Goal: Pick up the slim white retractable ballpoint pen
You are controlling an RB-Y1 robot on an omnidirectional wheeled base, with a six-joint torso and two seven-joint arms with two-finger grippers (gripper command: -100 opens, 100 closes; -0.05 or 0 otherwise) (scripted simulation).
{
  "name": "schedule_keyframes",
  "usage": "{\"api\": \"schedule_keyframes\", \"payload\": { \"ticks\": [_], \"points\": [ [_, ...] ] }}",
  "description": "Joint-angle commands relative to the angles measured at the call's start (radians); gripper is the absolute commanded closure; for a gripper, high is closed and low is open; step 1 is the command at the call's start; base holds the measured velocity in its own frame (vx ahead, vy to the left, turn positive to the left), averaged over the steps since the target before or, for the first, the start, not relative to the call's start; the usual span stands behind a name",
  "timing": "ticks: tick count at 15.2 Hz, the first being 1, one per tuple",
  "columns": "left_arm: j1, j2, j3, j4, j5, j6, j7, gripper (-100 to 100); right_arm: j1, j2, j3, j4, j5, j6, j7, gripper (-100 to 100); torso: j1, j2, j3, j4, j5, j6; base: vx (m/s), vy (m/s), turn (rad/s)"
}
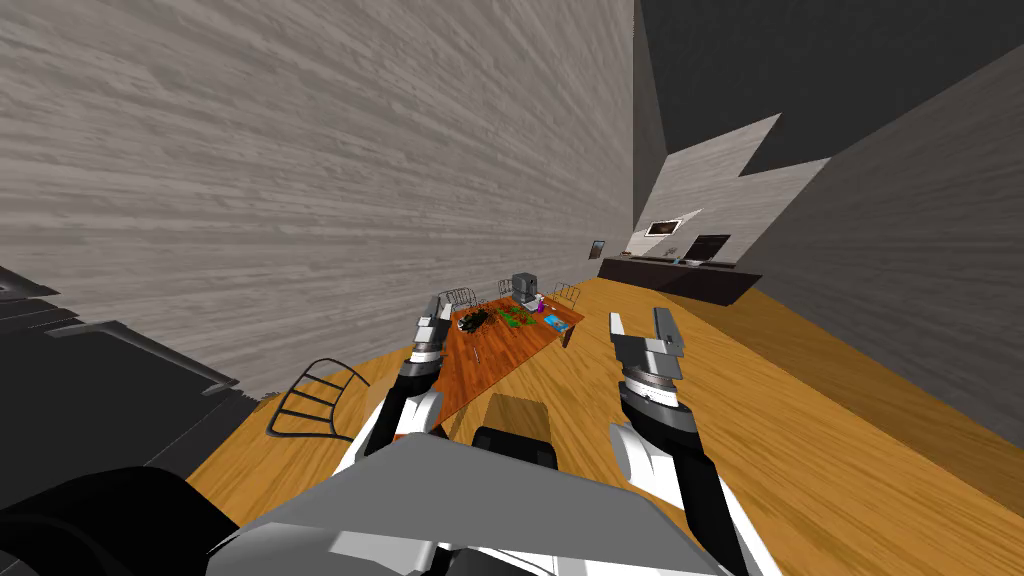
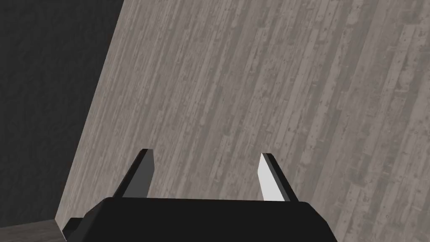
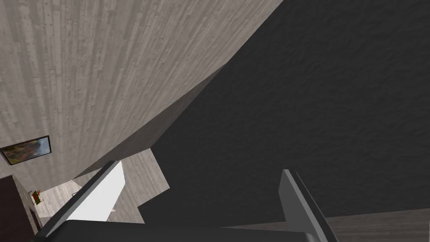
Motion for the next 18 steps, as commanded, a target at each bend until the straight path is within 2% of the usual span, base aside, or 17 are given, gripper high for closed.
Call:
{"api": "schedule_keyframes", "payload": {
  "ticks": [1, 3, 6, 8, 9, 10, 11, 13, 14, 17, 18],
  "points": [
    [-0.006, 0.045, 0.006, 0.024, 0.002, 0.017, -0.007, -100, 0.0, 0.0, 0.0, 0.0, 0.0, 0.0, 0.0, 0, 0.0, 0.0, 0.0, 0.0, 0.0, 0.0, 0.002, -0.002, -0.092],
    [-0.015, 0.081, 0.014, 0.06, 0.005, 0.042, -0.017, -100, 0.0, 0.0, 0.0, 0.0, 0.0, 0.0, 0.0, 0, 0.0, 0.0, 0.0, 0.0, 0.0, 0.001, 0.008, 0.003, -0.164],
    [-0.021, 0.098, 0.019, 0.084, 0.007, 0.059, -0.024, -100, 0.0, 0.0, 0.0, 0.0, 0.0, 0.0, 0.0, 0, 0.001, -0.001, 0.0, 0.0, 0.0, 0.0, 0.008, 0.006, -0.076],
    [-0.034, 0.129, 0.033, 0.14, 0.012, 0.098, -0.04, -100, 0.0, 0.0, 0.0, 0.0, 0.0, 0.0, 0.0, 0, 0.001, -0.001, -0.001, 0.0, 0.0, 0.0, 0.008, 0.002, -0.152],
    [-0.034, 0.129, 0.033, 0.14, 0.012, 0.098, -0.04, -100, 0.0, 0.0, 0.0, 0.0, 0.0, 0.0, 0.0, 0, 0.001, -0.001, -0.001, 0.0, 0.0, 0.001, 0.01, 0.005, -0.167],
    [-0.042, 0.143, 0.04, 0.173, 0.015, 0.121, -0.049, -100, 0.0, 0.0, 0.0, 0.0, 0.0, 0.0, 0.0, 0, 0.001, -0.001, -0.001, 0.0, 0.0, 0.0, 0.01, 0.007, -0.131],
    [-0.042, 0.143, 0.04, 0.173, 0.015, 0.121, -0.049, -100, 0.0, 0.0, 0.0, 0.0, 0.0, 0.0, 0.0, 0, 0.001, -0.001, -0.001, 0.0, 0.0, 0.0, 0.01, 0.008, -0.103],
    [-0.06, 0.168, 0.057, 0.239, 0.022, 0.173, -0.07, -100, 0.0, 0.0, 0.0, 0.0, 0.0, 0.0, 0.0, 0, 0.001, -0.001, -0.001, 0.0, 0.0, 0.0, 0.013, 0.006, -0.208],
    [-0.06, 0.168, 0.057, 0.246, 0.022, 0.173, -0.07, -100, 0.0, 0.0, 0.0, 0.0, 0.0, 0.0, 0.0, 0, 0.001, -0.001, -0.001, 0.0, 0.0, 0.001, 0.014, 0.011, -0.178],
    [-0.08, 0.189, 0.076, 0.319, 0.029, 0.23, -0.093, -100, 0.0, 0.0, 0.0, 0.0, 0.0, 0.0, 0.0, 0, 0.001, -0.001, -0.001, 0.0, 0.0, 0.0, 0.013, 0.01, -0.148],
    [-0.08, 0.189, 0.076, 0.328, 0.029, 0.23, -0.093, -100, 0.0, 0.0, 0.0, 0.0, 0.0, 0.0, 0.0, 0, 0.001, -0.001, -0.001, 0.0, 0.0, 0.0, 0.012, 0.009, -0.15]
  ]
}}
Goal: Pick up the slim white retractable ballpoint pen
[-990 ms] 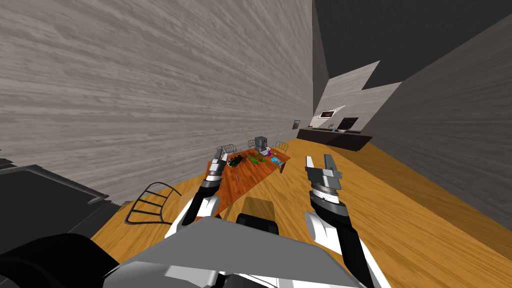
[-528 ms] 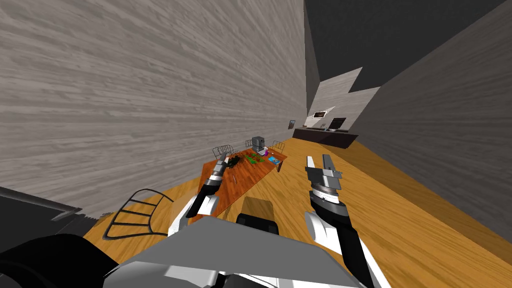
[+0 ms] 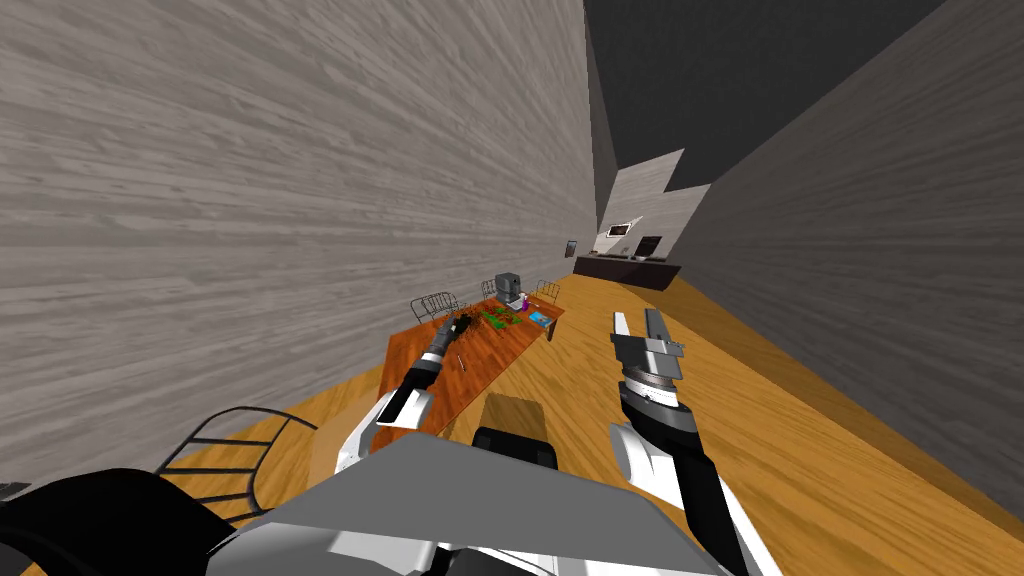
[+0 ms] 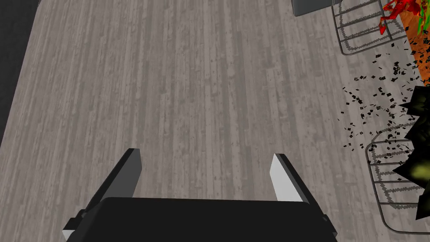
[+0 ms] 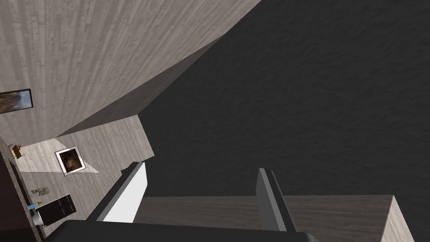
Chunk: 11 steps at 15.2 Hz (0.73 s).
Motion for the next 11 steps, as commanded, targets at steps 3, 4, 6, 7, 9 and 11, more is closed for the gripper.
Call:
{"api": "schedule_keyframes", "payload": {
  "ticks": [3, 4, 6, 7, 9, 11],
  "points": [
    [-0.029, 0.017, 0.021, 0.09, 0.006, 0.077, -0.035, -100, 0.0, 0.0, 0.0, 0.0, 0.0, 0.0, 0.0, 0, 0.0, 0.0, 0.0, 0.0, 0.0, 0.0, 0.014, 0.01, -0.192],
    [-0.029, 0.017, 0.021, 0.113, 0.006, 0.077, -0.035, -100, 0.0, 0.0, 0.0, 0.0, 0.0, 0.0, 0.0, 0, 0.0, 0.0, 0.0, 0.0, 0.0, 0.0, 0.012, 0.011, -0.157],
    [-0.04, 0.024, 0.032, 0.16, 0.011, 0.11, -0.048, -100, 0.0, 0.0, 0.0, 0.0, 0.0, 0.0, 0.0, 0, 0.0, 0.0, 0.0, 0.0, 0.0, 0.0, 0.012, 0.012, -0.169],
    [-0.052, 0.031, 0.043, 0.187, 0.015, 0.144, -0.062, -100, 0.0, 0.0, 0.0, 0.0, 0.0, 0.0, 0.0, 0, 0.0, 0.0, 0.0, 0.0, 0.0, 0.0, 0.016, 0.014, -0.214],
    [-0.052, 0.031, 0.043, 0.208, 0.015, 0.144, -0.062, -100, 0.0, 0.0, 0.0, 0.0, 0.0, 0.0, 0.0, 0, 0.0, 0.0, 0.0, 0.0, 0.0, 0.0, 0.011, 0.015, -0.118],
    [-0.064, 0.038, 0.055, 0.258, 0.019, 0.178, -0.076, -100, 0.0, 0.0, 0.0, 0.0, 0.0, 0.0, 0.0, 0, 0.0, 0.0, 0.0, 0.0, 0.0, 0.0, 0.013, 0.009, -0.165]
  ]
}}
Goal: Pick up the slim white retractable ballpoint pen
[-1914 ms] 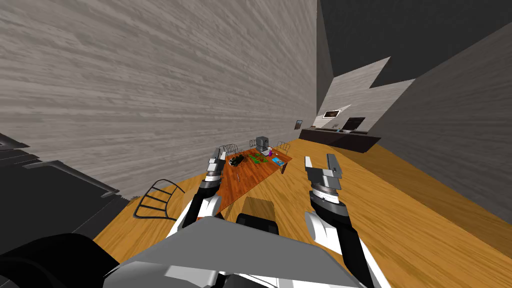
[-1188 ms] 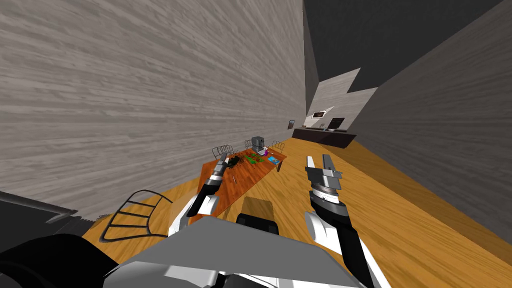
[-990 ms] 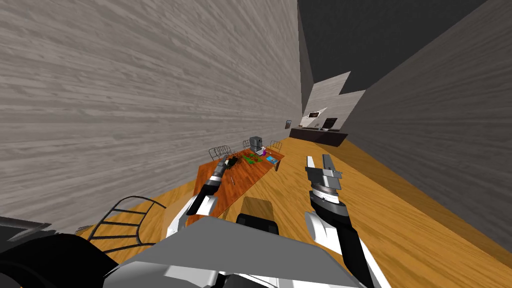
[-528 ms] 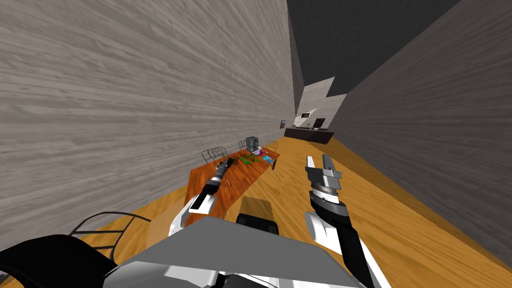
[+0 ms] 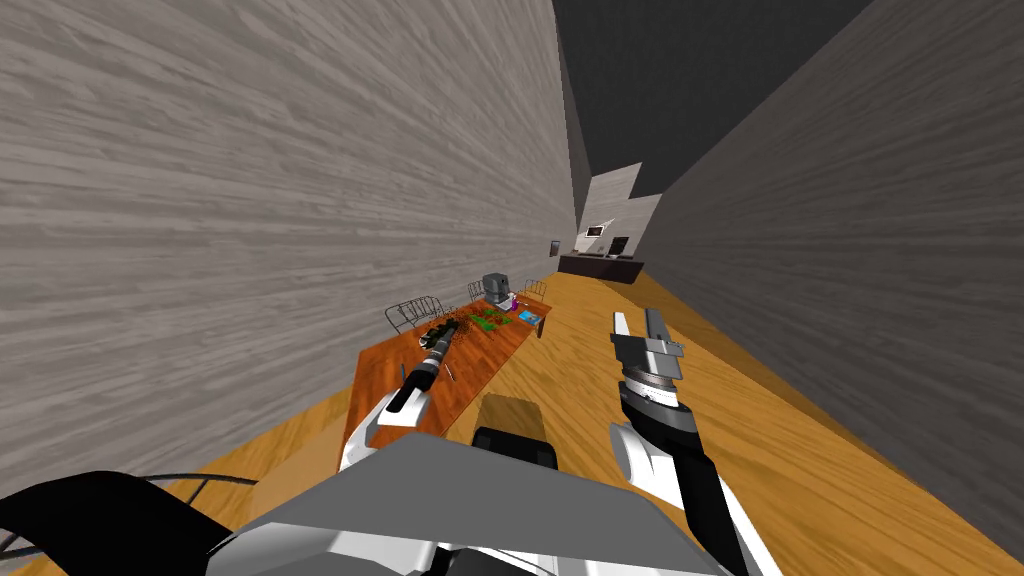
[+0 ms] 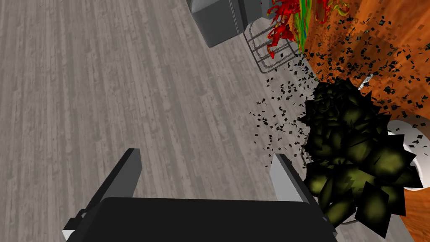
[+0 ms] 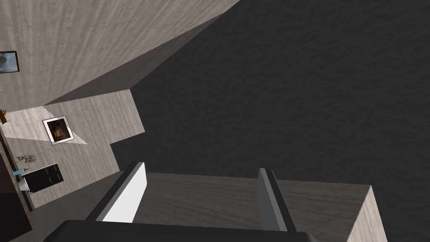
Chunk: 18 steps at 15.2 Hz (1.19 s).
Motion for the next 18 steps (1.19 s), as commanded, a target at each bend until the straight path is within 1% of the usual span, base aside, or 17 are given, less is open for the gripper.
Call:
{"api": "schedule_keyframes", "payload": {
  "ticks": [1, 2, 3, 4, 6, 7, 8, 9, 10, 11, 12, 13, 14, 15, 16, 17, 18],
  "points": [
    [-0.013, 0.009, 0.016, 0.05, 0.007, 0.047, -0.018, -100, 0.0, 0.0, 0.0, 0.0, 0.0, 0.0, 0.0, 0, 0.0, 0.0, 0.0, 0.0, 0.0, 0.0, 0.014, 0.014, -0.179],
    [-0.013, 0.009, 0.016, 0.068, 0.007, 0.047, -0.018, -100, 0.0, 0.0, 0.0, 0.0, 0.0, 0.0, 0.0, 0, 0.0, 0.0, 0.0, 0.0, 0.0, 0.0, 0.014, 0.017, -0.173],
    [-0.013, 0.009, 0.016, 0.075, 0.007, 0.047, -0.018, -100, 0.0, 0.0, 0.0, 0.0, 0.0, 0.0, 0.0, 0, 0.0, 0.0, 0.0, 0.0, 0.0, 0.0, 0.009, 0.014, -0.081],
    [-0.026, 0.014, 0.027, 0.097, 0.011, 0.083, -0.032, -100, 0.0, 0.0, 0.0, 0.0, 0.0, 0.0, 0.0, 0, 0.0, 0.0, 0.0, 0.0, 0.0, 0.0, 0.009, 0.011, -0.155],
    [-0.026, 0.014, 0.027, 0.126, 0.011, 0.083, -0.032, -100, 0.0, 0.0, 0.0, 0.0, 0.0, 0.0, 0.0, 0, 0.0, 0.0, 0.0, 0.0, 0.0, 0.0, 0.009, 0.011, -0.121],
    [-0.038, 0.018, 0.039, 0.151, 0.016, 0.119, -0.046, -100, 0.0, 0.0, 0.0, 0.0, 0.0, 0.0, 0.0, 0, 0.0, 0.0, 0.0, 0.0, 0.0, 0.0, 0.011, 0.009, -0.176],
    [-0.038, 0.018, 0.039, 0.177, 0.016, 0.119, -0.046, -100, 0.0, 0.0, 0.0, 0.0, 0.0, 0.0, 0.0, 0, 0.0, 0.0, 0.0, 0.0, 0.0, 0.0, 0.013, 0.014, -0.181],
    [-0.038, 0.018, 0.039, 0.177, 0.016, 0.119, -0.046, -100, 0.0, 0.0, 0.0, 0.0, 0.0, 0.0, 0.0, 0, 0.0, 0.0, 0.0, 0.0, 0.0, 0.0, 0.008, 0.014, -0.05],
    [-0.051, 0.022, 0.051, 0.214, 0.02, 0.155, -0.061, -100, 0.0, 0.0, 0.0, 0.0, 0.0, 0.0, 0.0, 0, 0.0, 0.0, 0.0, 0.0, 0.0, 0.0, 0.01, 0.011, -0.156],
    [-0.051, 0.022, 0.051, 0.228, 0.02, 0.155, -0.061, -100, 0.0, 0.0, 0.0, 0.0, 0.0, 0.0, 0.0, 0, 0.0, 0.0, 0.0, 0.0, 0.0, 0.0, 0.011, 0.014, -0.18],
    [-0.051, 0.022, 0.051, 0.228, 0.02, 0.155, -0.061, -100, 0.0, 0.0, 0.0, 0.0, 0.0, 0.0, 0.0, 0, 0.0, 0.0, 0.0, 0.0, 0.0, 0.0, 0.007, 0.014, -0.063],
    [-0.063, 0.025, 0.063, 0.259, 0.025, 0.191, -0.075, -100, 0.0, 0.0, 0.0, 0.0, 0.0, 0.0, 0.0, 0, 0.0, 0.0, 0.0, 0.0, 0.0, 0.0, 0.012, 0.014, -0.138],
    [-0.063, 0.025, 0.063, 0.28, 0.025, 0.191, -0.075, -100, 0.0, 0.0, 0.0, 0.0, 0.0, 0.0, 0.0, 0, 0.0, 0.0, 0.0, 0.0, 0.0, 0.0, 0.012, 0.018, -0.166],
    [-0.076, 0.028, 0.075, 0.309, 0.029, 0.22, -0.089, -100, 0.0, 0.0, 0.0, 0.0, 0.0, 0.0, 0.0, 0, 0.0, 0.0, 0.0, 0.0, 0.0, 0.0, 0.013, 0.021, -0.213],
    [-0.076, 0.028, 0.075, 0.329, 0.029, 0.226, -0.089, -100, 0.0, 0.0, 0.0, 0.0, 0.0, 0.0, 0.0, 0, 0.0, 0.0, 0.0, 0.0, 0.0, 0.0, 0.014, 0.022, -0.198],
    [-0.076, 0.028, 0.075, 0.331, 0.029, 0.226, -0.089, -100, 0.0, 0.0, 0.0, 0.0, 0.0, 0.0, 0.0, 0, 0.0, 0.0, 0.0, 0.0, 0.0, 0.0, 0.011, 0.018, -0.087],
    [-0.088, 0.03, 0.087, 0.37, 0.034, 0.262, -0.104, -100, 0.0, 0.0, 0.0, 0.0, 0.0, 0.0, 0.0, 0, 0.0, 0.0, 0.0, 0.0, 0.0, 0.0, 0.016, 0.014, -0.183]
  ]
}}
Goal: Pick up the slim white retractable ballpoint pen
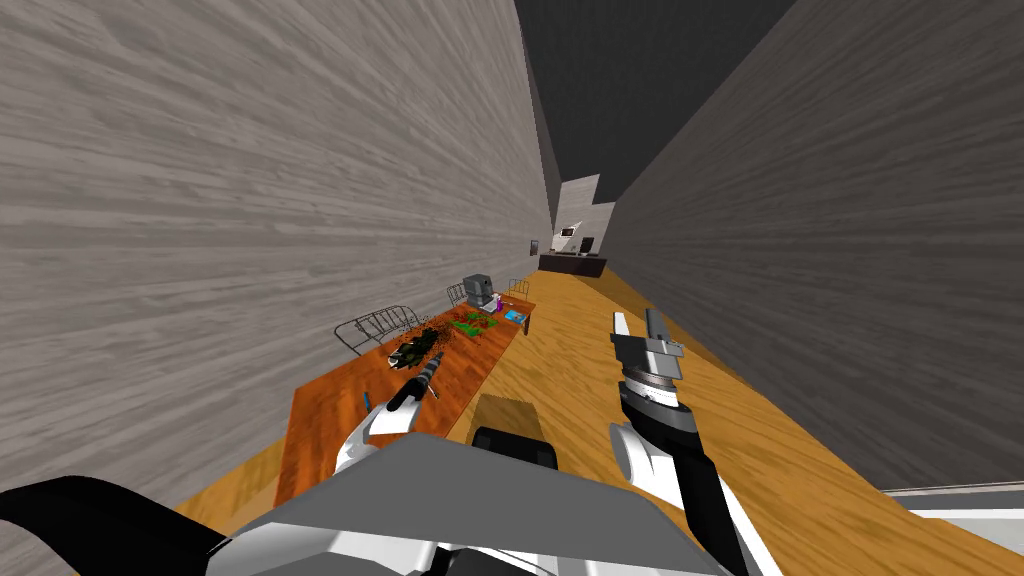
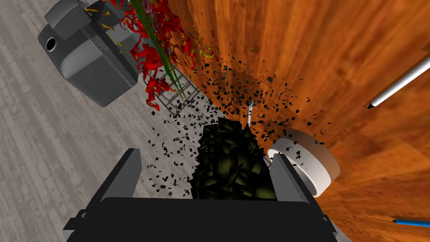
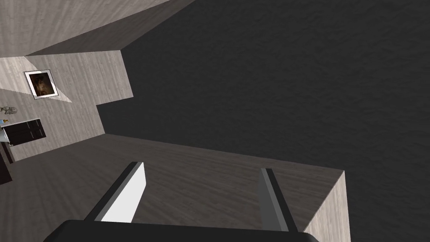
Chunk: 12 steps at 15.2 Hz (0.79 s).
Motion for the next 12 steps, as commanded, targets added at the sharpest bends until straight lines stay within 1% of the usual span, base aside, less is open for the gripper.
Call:
{"api": "schedule_keyframes", "payload": {
  "ticks": [1, 2, 3, 4, 5, 6, 7, 8, 9, 11, 12],
  "points": [
    [-0.011, -0.01, 0.011, 0.04, -0.004, 0.032, -0.016, -100, 0.0, 0.0, 0.0, 0.0, 0.0, 0.0, 0.0, 0, 0.0, 0.0, 0.0, 0.0, 0.0, 0.0, 0.016, 0.02, -0.176],
    [-0.023, -0.008, 0.023, 0.072, 0.001, 0.064, -0.03, -100, 0.0, 0.0, 0.0, 0.0, 0.0, 0.0, 0.0, 0, 0.0, 0.0, 0.0, 0.0, 0.0, 0.0, 0.013, 0.023, -0.209],
    [-0.023, -0.008, 0.023, 0.091, 0.001, 0.067, -0.03, -100, 0.0, 0.0, 0.0, 0.0, 0.0, 0.0, 0.0, 0, 0.0, 0.0, 0.0, 0.0, 0.0, 0.0, 0.012, 0.024, -0.162],
    [-0.023, -0.008, 0.023, 0.091, 0.001, 0.067, -0.03, -100, 0.0, 0.0, 0.0, 0.0, 0.0, 0.0, 0.0, 0, 0.0, 0.0, 0.0, 0.0, 0.0, 0.0, 0.008, 0.019, -0.045],
    [-0.035, -0.007, 0.034, 0.14, 0.005, 0.099, -0.043, -100, 0.0, 0.0, 0.0, 0.0, 0.0, 0.0, 0.0, 0, 0.0, 0.0, 0.0, 0.0, 0.0, -0.001, 0.009, 0.016, -0.167],
    [-0.035, -0.007, 0.034, 0.14, 0.005, 0.101, -0.043, -100, 0.0, 0.0, 0.0, 0.0, 0.0, 0.0, 0.0, 0, 0.0, 0.0, 0.0, 0.0, 0.0, 0.0, 0.013, 0.021, -0.189],
    [-0.047, -0.006, 0.045, 0.18, 0.009, 0.133, -0.057, -100, 0.0, 0.0, 0.0, 0.0, 0.0, 0.0, 0.0, 0, 0.0, 0.0, 0.0, 0.0, 0.0, 0.0, 0.016, 0.027, -0.202],
    [-0.047, -0.006, 0.045, 0.188, 0.009, 0.135, -0.057, -100, 0.0, 0.0, 0.0, 0.0, 0.0, 0.0, 0.0, 0, 0.0, 0.0, 0.0, 0.0, 0.0, 0.0, 0.013, 0.028, -0.16],
    [-0.058, -0.005, 0.056, 0.215, 0.013, 0.168, -0.07, -100, 0.0, 0.0, 0.0, 0.0, 0.0, 0.0, 0.0, 0, 0.0, 0.0, 0.0, 0.0, 0.0, 0.0, 0.013, 0.03, -0.206],
    [-0.058, -0.005, 0.056, 0.235, 0.013, 0.168, -0.07, -100, 0.0, 0.0, 0.0, 0.0, 0.0, 0.0, 0.0, 0, 0.001, 0.0, 0.0, 0.0, 0.0, 0.0, 0.01, 0.028, -0.099],
    [-0.069, -0.004, 0.067, 0.263, 0.017, 0.2, -0.083, -100, 0.0, 0.0, 0.0, 0.0, 0.0, 0.0, 0.0, 0, 0.0, 0.0, 0.0, 0.0, 0.0, -0.001, 0.007, 0.019, -0.123]
  ]
}}
